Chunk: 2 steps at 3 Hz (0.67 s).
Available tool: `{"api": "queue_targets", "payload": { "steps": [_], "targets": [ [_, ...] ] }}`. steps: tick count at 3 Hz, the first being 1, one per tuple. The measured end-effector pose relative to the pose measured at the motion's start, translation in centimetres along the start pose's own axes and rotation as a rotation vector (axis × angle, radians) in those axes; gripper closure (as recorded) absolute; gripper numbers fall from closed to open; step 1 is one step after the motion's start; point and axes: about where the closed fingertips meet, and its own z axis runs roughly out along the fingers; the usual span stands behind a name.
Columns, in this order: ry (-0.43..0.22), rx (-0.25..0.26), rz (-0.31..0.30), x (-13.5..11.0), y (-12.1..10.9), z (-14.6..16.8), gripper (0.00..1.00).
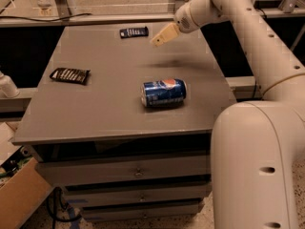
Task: Move rxbar blueberry near pepsi can
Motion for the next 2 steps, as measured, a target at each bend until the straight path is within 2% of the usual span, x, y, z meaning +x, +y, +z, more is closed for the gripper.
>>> {"api": "queue_targets", "payload": {
  "steps": [2],
  "targets": [
    [-0.045, 0.085, 0.076, -1.2, -3.1, 5.1, 0.0]
  ]
}}
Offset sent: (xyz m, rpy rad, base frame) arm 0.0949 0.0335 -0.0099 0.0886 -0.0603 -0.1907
